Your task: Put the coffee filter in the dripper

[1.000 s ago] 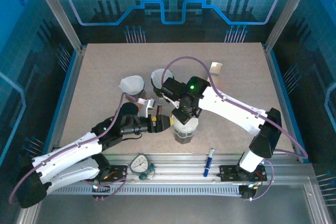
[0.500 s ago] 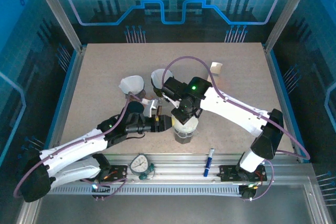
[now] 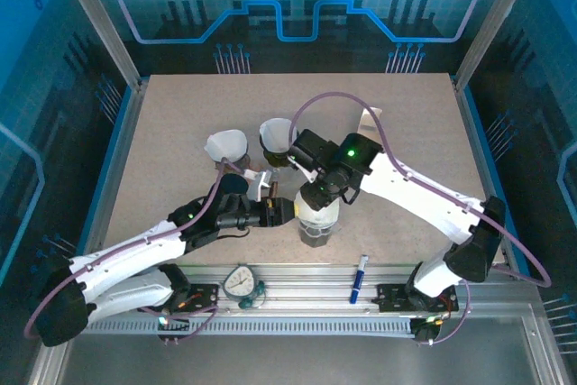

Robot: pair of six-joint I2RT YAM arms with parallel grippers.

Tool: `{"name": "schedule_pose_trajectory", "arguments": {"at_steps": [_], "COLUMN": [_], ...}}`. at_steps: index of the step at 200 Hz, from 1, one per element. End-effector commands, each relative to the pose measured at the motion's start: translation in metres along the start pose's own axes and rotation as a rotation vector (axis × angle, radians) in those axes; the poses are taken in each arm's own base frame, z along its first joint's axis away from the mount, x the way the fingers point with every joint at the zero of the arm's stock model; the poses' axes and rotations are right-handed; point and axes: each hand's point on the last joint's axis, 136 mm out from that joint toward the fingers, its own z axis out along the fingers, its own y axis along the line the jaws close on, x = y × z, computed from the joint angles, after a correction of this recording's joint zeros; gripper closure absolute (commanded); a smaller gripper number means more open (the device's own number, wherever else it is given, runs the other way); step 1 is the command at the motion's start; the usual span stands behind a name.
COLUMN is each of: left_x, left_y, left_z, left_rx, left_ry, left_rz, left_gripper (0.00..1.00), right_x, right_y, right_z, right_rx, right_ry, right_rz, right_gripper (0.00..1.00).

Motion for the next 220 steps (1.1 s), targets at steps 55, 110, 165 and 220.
{"name": "schedule_pose_trajectory", "arguments": {"at_steps": [55, 110, 165, 220], "left_x": [-0.007, -0.005, -0.006, -0.005], "left_y": [-0.013, -0.011, -0.010, -0.010], "left_z": [0.001, 0.001, 0.001, 0.002], "left_rx": [0.031, 0.023, 0.019, 0.019], "left_ry": [-0.014, -0.012, -0.015, -0.012], "left_rz": [0.013, 0.010, 0.007, 0.008], "left_gripper": [0.45, 0.45, 0.44, 0.44], "right_x": [0.018, 0.011, 0.018, 0.027], "right_y": [-0.033, -0.031, -0.017, -0.017], "right_z": [0.011, 0.014, 0.030, 0.050], "right_rx": [-0.011, -0.063, -0.087, -0.066], "right_ry": [-0.059, -0.133, -0.098, -0.067], "right_rz": [0.169, 0.206, 0.166, 0.165], "right_gripper": [0.35, 0.32, 0.22, 0.22]}}
